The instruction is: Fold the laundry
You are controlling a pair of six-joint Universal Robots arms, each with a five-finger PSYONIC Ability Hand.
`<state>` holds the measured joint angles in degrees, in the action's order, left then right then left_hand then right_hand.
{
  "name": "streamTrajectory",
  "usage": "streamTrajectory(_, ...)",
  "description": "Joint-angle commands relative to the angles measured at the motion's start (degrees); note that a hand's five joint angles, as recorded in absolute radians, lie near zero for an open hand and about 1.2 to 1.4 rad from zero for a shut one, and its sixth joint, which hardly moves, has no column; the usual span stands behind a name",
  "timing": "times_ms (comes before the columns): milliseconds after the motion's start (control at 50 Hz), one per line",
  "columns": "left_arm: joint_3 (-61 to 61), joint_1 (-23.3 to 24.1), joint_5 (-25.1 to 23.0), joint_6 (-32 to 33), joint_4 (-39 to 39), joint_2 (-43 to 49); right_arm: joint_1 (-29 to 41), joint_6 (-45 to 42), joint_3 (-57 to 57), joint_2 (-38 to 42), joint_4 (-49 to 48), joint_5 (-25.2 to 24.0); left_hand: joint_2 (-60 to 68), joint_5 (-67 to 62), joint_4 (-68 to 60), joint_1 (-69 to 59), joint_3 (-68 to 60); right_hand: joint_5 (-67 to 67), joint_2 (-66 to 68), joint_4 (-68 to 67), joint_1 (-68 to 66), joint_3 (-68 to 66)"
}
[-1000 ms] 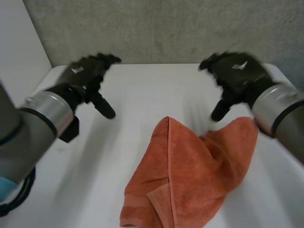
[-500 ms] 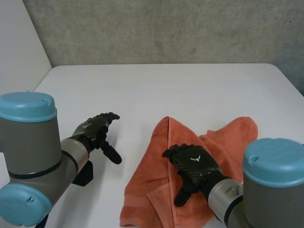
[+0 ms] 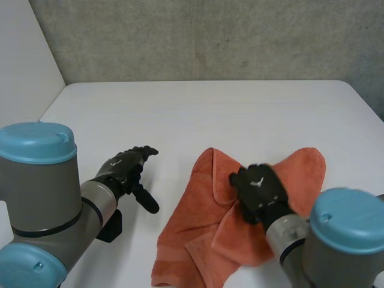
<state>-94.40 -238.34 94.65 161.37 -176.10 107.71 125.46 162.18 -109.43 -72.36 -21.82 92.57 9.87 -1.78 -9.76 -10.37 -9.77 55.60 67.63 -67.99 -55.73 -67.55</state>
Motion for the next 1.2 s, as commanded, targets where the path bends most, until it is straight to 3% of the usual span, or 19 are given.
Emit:
streamTrajectory(20,0.88,1.3,0.0,0.17,-0.11,1.18,-9.34,-4.85,0.18,-8.48,1.25,-1.07,1.18,0.73,-1.3,-0.68,-1.28,14.4,12.37,-12.01,-24.27,-12.45)
streamTrajectory(160,3.17,2.26,0.0,0.87,-1.7,4.7,-11.2,-5.29,0.89,-12.8,7.14,-2.92,1.69,0.22,-1.8,-1.19,-1.79,14.4,12.37,-12.01,-24.27,-12.45)
streamTrajectory(260,5.72,3.76,-0.08,4.83,-1.96,7.96,-16.38,-5.03,0.98,-16.67,9.16,-3.8,1.86,0.05,-1.97,-1.36,-1.95,14.4,12.37,-12.01,-24.27,-12.45)
streamTrajectory(440,11.07,5.86,-0.08,7.11,-5.21,13.48,-25.59,-3.98,0.53,-28.08,14.86,-12.84,2.36,-0.45,-2.48,-1.86,-2.46,14.4,12.37,-12.01,-24.27,-12.45)
streamTrajectory(520,13.28,7.1,-0.26,7.47,-6.62,15.43,-30.7,0.75,1.33,-33.01,18.03,-18.28,2.36,-0.45,-2.48,-1.86,-2.46,14.4,12.37,-12.01,-24.27,-12.45)
streamTrajectory(660,18.98,8.42,-0.7,7.55,-9.87,21.04,-32.91,6.57,1.68,-35.39,22.26,-27.01,5.38,-3.47,-5.49,-4.87,-5.47,14.4,12.37,-12.01,-24.27,-12.45)
streamTrajectory(800,20.49,9.47,-8.61,7.03,-10.49,24.13,-34.75,7.36,1.15,-35.83,24.37,-29.2,15.82,-13.91,-15.93,-15.32,-15.92,14.4,12.37,-12.01,-24.27,-12.45)
streamTrajectory(840,20.75,9.56,-12.46,6.67,-11.62,25.0,-35.01,7.27,1.15,-35.83,24.28,-29.2,25.01,-23.1,-25.13,-24.51,-25.11,14.4,12.37,-12.01,-24.27,-12.45)
streamTrajectory(920,21.8,9.56,-14.06,6.5,-12.24,26.15,-36.07,7.01,1.59,-35.83,24.02,-29.55,33.15,-31.23,-33.26,-32.64,-33.24,14.4,12.37,-12.01,-24.27,-12.45)
streamTrajectory(960,22.51,9.56,-13.97,6.5,-12.24,26.59,-37.29,6.84,2.03,-35.83,23.84,-29.64,38.86,-36.95,-38.98,-38.36,-38.96,14.4,12.37,-12.01,-24.27,-12.45)
streamTrajectory(1000,24.0,9.56,-13.53,6.5,-12.33,26.94,-37.91,6.75,2.29,-35.74,23.75,-29.73,69.96,-68.05,-70.07,-69.46,-70.06,14.4,12.37,-12.01,-24.27,-12.45)
streamTrajectory(1120,26.11,9.03,-8.26,7.2,-15.06,25.8,-38.45,7.01,4.66,-34.26,21.22,-29.73,70.13,-68.22,-70.24,-69.63,-70.23,14.4,12.37,-12.01,-24.27,-12.45)
streamTrajectory(1160,27.34,8.42,-1.87,8.25,-21.0,22.74,-38.36,7.27,5.71,-32.68,19.03,-29.64,70.13,-68.22,-70.24,-69.63,-70.23,14.4,12.37,-12.01,-24.27,-12.45)
streamTrajectory(1200,27.69,7.81,0.6,9.47,-25.3,20.72,-37.75,7.45,7.55,-29.97,16.4,-29.21,70.13,-68.22,-70.24,-69.63,-70.23,14.4,12.37,-12.01,-24.27,-12.45)
